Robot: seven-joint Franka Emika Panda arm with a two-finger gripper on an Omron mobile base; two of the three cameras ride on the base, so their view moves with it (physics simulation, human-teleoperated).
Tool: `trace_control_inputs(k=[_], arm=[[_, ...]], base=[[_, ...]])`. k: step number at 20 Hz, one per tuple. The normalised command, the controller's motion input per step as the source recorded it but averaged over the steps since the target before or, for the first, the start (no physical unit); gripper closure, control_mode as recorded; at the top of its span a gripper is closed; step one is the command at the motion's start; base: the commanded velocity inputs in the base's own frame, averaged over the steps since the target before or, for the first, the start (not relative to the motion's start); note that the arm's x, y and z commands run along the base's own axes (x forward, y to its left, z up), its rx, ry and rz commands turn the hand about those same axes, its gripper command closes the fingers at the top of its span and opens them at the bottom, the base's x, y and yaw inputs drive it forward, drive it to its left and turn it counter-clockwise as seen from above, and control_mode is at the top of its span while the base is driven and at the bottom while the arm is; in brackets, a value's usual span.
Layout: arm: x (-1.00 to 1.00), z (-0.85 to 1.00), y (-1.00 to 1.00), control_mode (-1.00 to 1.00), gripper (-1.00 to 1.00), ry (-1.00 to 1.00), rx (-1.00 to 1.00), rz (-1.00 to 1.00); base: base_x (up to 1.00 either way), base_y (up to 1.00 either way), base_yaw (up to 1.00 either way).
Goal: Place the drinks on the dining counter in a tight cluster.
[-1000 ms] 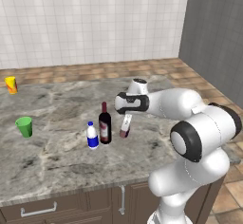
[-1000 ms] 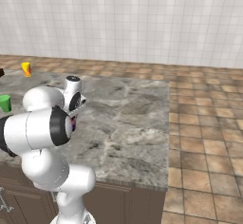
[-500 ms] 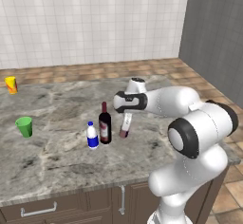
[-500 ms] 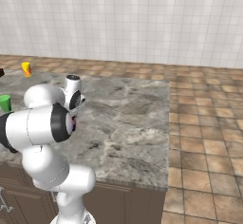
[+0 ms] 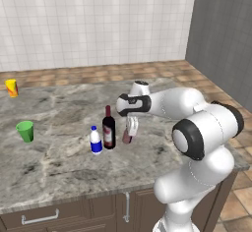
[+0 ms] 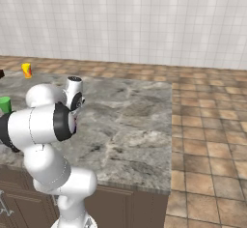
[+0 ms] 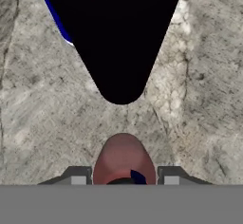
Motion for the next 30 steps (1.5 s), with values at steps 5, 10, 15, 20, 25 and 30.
trace_control_inputs(k=[5, 10, 15, 20, 25, 30], arm=[[0.13, 0.00, 0.00, -1.00, 1.00, 0.00, 0.00, 0.19], [0.10, 0.00, 0.00, -1.00, 1.00, 0.00, 0.00, 0.17], [0.00, 0.00, 0.02, -1.00, 1.00, -0.02, -0.01, 0.12], [0.02, 0.00, 0.09, -1.00, 1.00, 0.00, 0.00, 0.09], [0.01, 0.00, 0.00, -1.00, 1.00, 0.00, 0.00, 0.08], [0.04, 0.00, 0.00, -1.00, 1.00, 0.00, -0.03, 0.07]], base=[[0.00, 0.00, 0.00], [0.00, 0.00, 0.00], [0.00, 0.00, 0.00], [0.00, 0.00, 0.00], [0.00, 0.00, 0.00], [0.00, 0.00, 0.00]])
